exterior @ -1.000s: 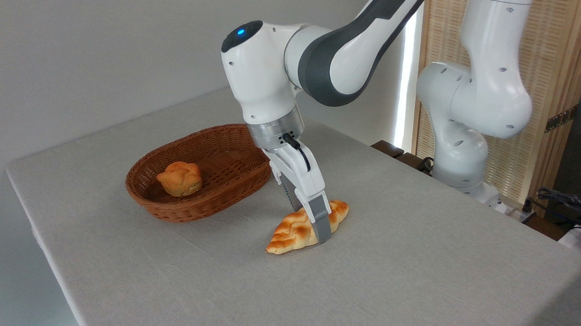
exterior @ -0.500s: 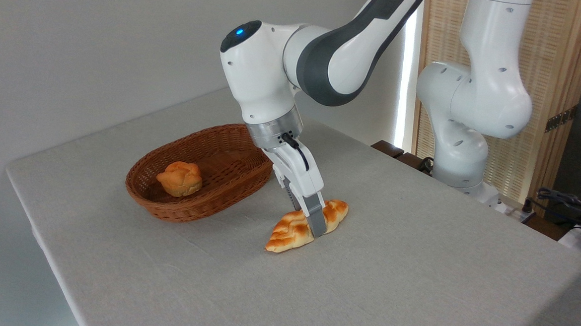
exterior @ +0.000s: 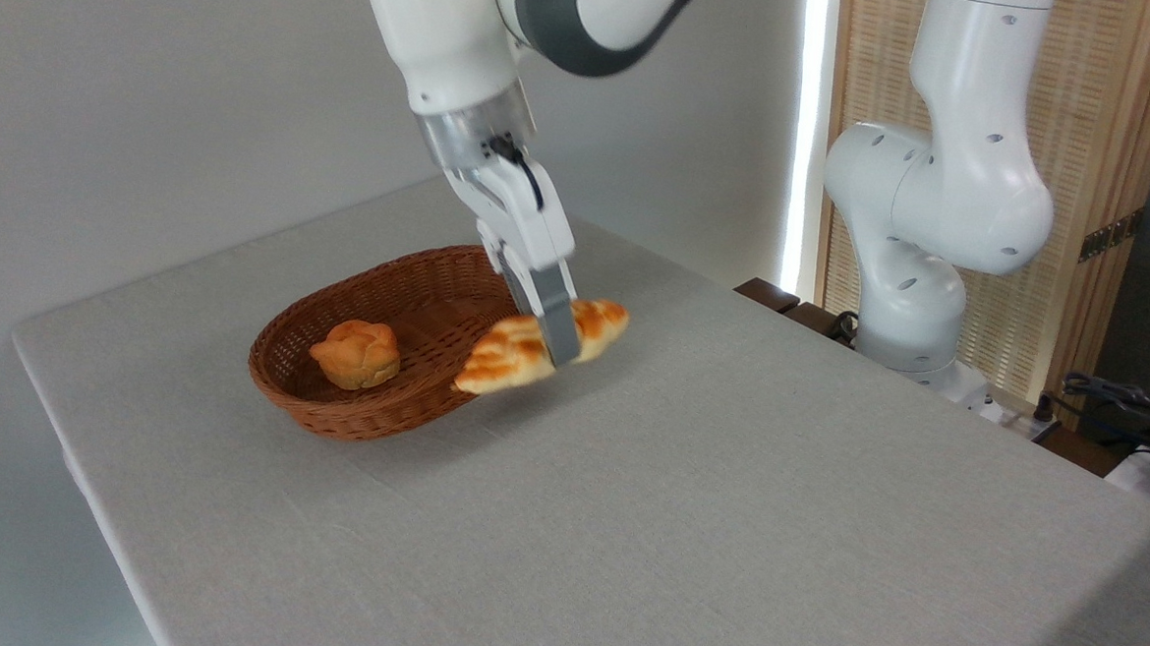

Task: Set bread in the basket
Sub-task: 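Lift the braided roll and carry it over the basket, then lower the roll into the basket beside the bun and open the gripper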

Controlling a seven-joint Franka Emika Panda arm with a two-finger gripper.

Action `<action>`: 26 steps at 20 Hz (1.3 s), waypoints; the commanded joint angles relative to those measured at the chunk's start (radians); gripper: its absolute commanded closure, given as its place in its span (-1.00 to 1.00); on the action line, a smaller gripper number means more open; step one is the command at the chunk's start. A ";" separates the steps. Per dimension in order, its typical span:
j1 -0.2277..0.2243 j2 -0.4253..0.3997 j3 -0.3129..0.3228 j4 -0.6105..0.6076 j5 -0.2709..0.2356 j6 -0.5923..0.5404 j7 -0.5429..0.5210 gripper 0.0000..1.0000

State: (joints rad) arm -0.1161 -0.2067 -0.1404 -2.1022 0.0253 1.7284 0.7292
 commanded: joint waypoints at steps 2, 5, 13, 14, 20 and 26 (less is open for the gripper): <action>0.019 0.085 -0.143 0.100 -0.027 -0.020 -0.176 0.10; 0.019 0.170 -0.237 0.151 -0.027 0.048 -0.342 0.07; 0.016 0.244 -0.398 0.152 -0.022 0.151 -0.487 -1.00; 0.015 0.242 -0.415 0.152 -0.024 0.149 -0.501 -1.00; 0.004 0.234 -0.423 0.152 -0.027 0.149 -0.505 -1.00; 0.004 0.230 -0.421 0.156 -0.018 0.154 -0.498 -1.00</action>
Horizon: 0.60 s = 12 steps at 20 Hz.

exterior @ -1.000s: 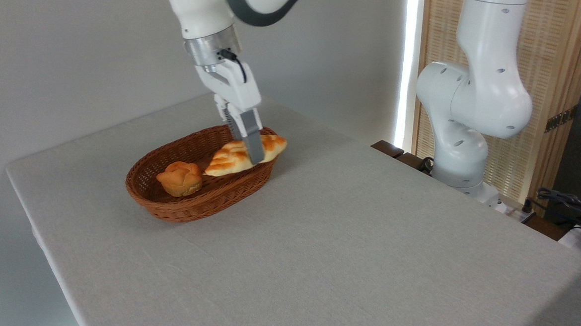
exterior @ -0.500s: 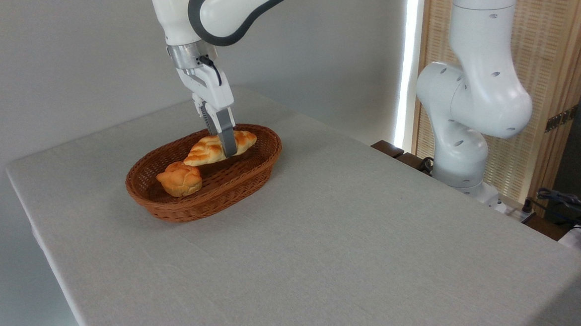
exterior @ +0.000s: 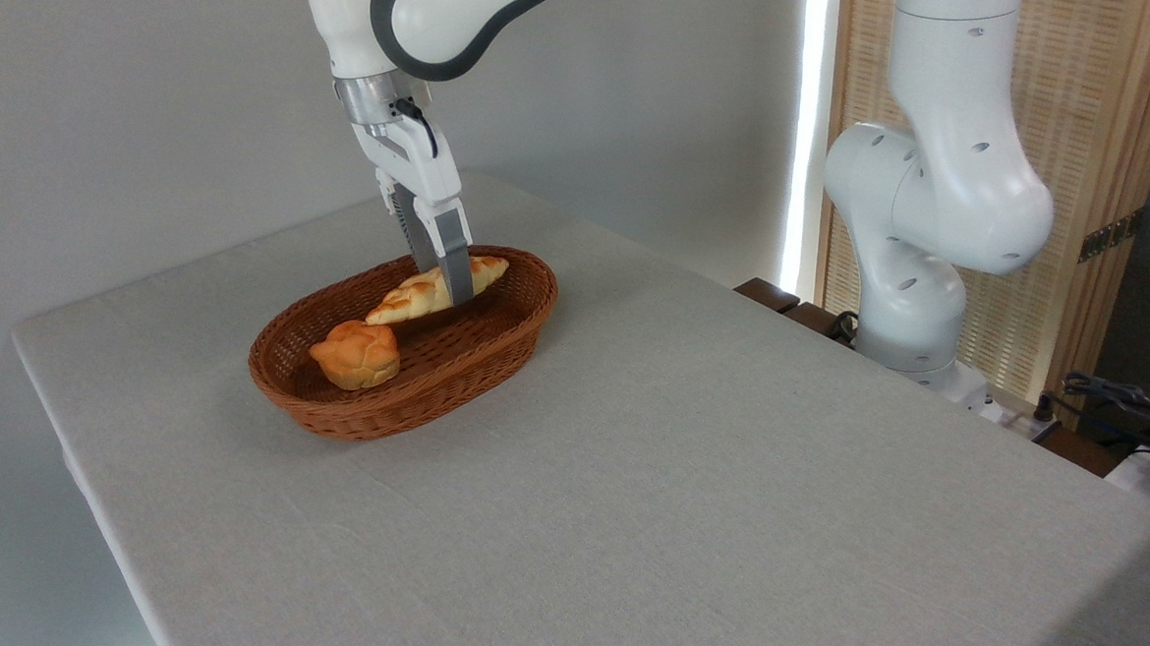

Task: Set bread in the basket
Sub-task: 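Lower the roll into the basket beside the bun and open the gripper, then raise the open gripper up out of the basket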

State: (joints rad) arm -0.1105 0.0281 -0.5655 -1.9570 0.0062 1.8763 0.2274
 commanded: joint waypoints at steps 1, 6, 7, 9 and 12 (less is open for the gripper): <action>-0.002 -0.013 0.006 0.012 0.002 0.006 0.004 -1.00; 0.000 -0.039 0.056 0.090 0.002 0.007 0.009 -1.00; 0.000 -0.056 0.099 0.119 -0.003 0.007 0.009 -1.00; 0.002 -0.068 0.168 0.188 -0.003 0.004 0.015 -1.00; 0.000 -0.086 0.278 0.260 -0.006 -0.028 0.126 -1.00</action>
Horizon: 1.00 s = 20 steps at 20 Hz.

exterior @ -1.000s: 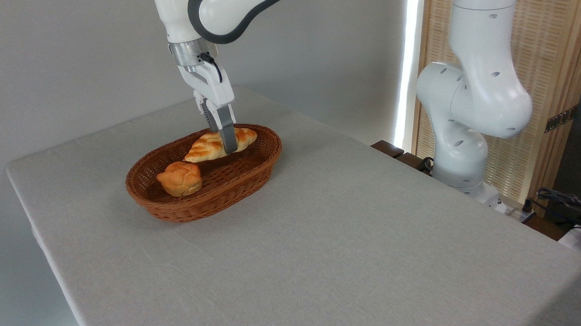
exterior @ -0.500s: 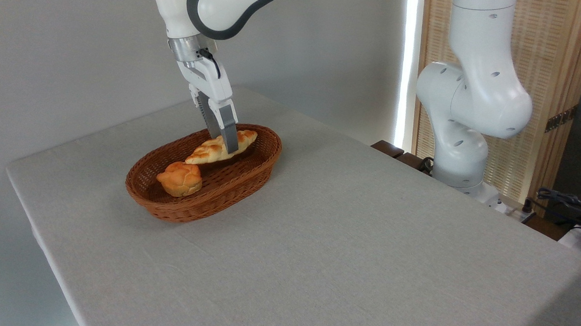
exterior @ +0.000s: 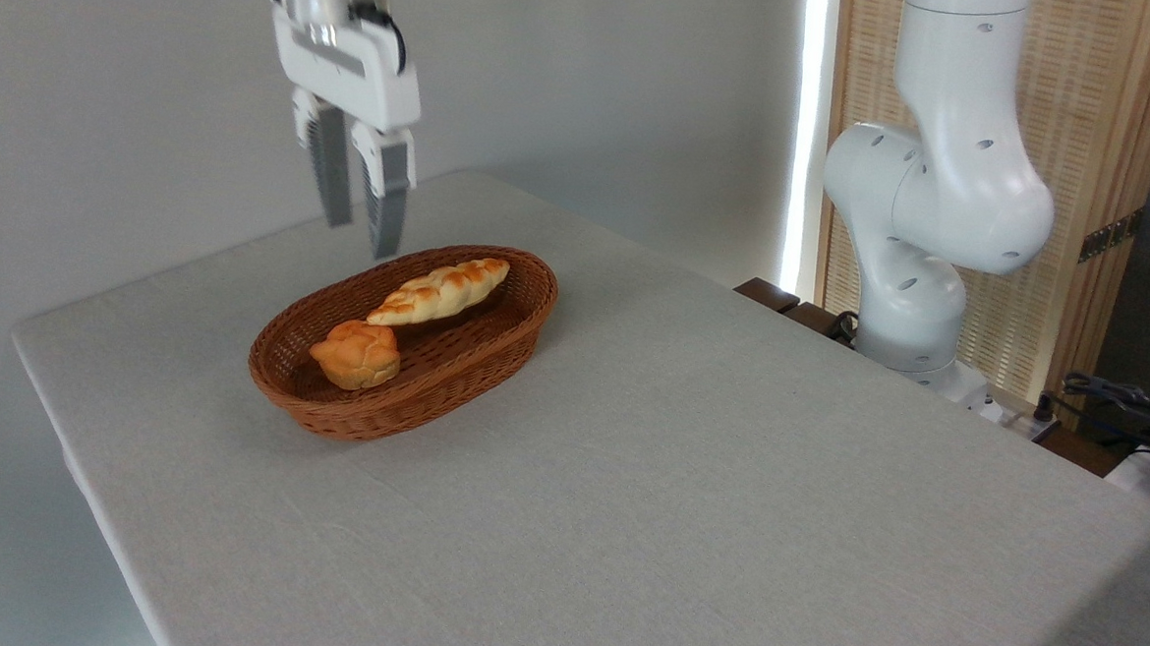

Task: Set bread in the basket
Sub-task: 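Raise the open gripper up out of the basket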

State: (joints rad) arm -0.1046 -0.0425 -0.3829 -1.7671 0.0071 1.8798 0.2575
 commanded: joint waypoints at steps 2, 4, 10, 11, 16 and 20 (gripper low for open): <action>-0.004 -0.034 0.174 0.072 -0.004 -0.062 0.236 -1.00; -0.004 -0.036 0.246 0.072 -0.004 -0.079 0.348 -1.00; 0.003 -0.053 0.352 0.080 -0.041 -0.175 0.362 -1.00; 0.014 -0.051 0.352 0.080 -0.042 -0.200 0.364 -1.00; 0.068 -0.028 0.337 0.126 -0.079 -0.266 0.367 -1.00; 0.077 0.003 0.341 0.173 -0.091 -0.307 0.391 -1.00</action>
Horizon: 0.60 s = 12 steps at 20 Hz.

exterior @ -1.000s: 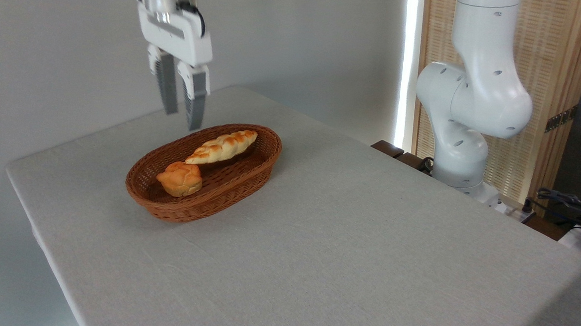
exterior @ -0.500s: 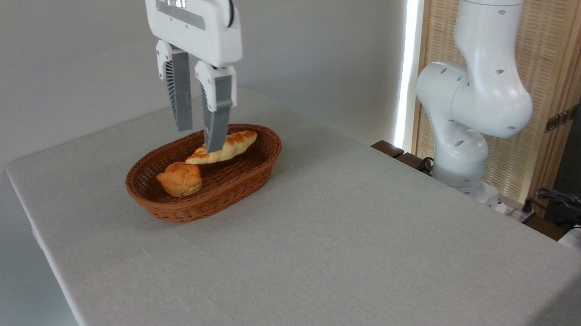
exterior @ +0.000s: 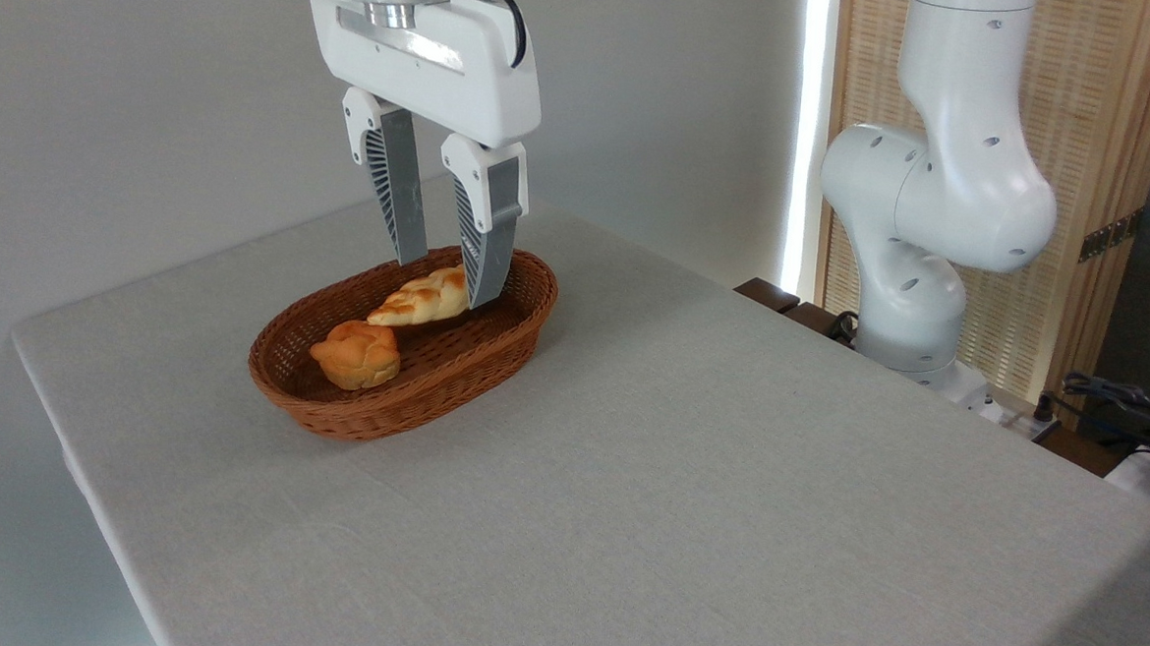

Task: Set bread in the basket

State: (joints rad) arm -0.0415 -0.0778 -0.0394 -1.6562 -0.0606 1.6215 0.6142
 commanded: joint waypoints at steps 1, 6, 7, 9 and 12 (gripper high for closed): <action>0.014 0.039 -0.001 0.065 -0.022 -0.049 0.045 -1.00; 0.014 0.089 -0.005 0.130 -0.001 -0.095 0.047 -1.00; 0.014 0.090 -0.005 0.133 0.004 -0.095 0.050 -1.00; 0.014 0.095 -0.005 0.133 0.011 -0.094 0.049 -1.00; 0.014 0.095 -0.014 0.131 0.068 -0.091 0.052 -1.00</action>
State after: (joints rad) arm -0.0332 0.0020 -0.0432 -1.5575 -0.0358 1.5641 0.6444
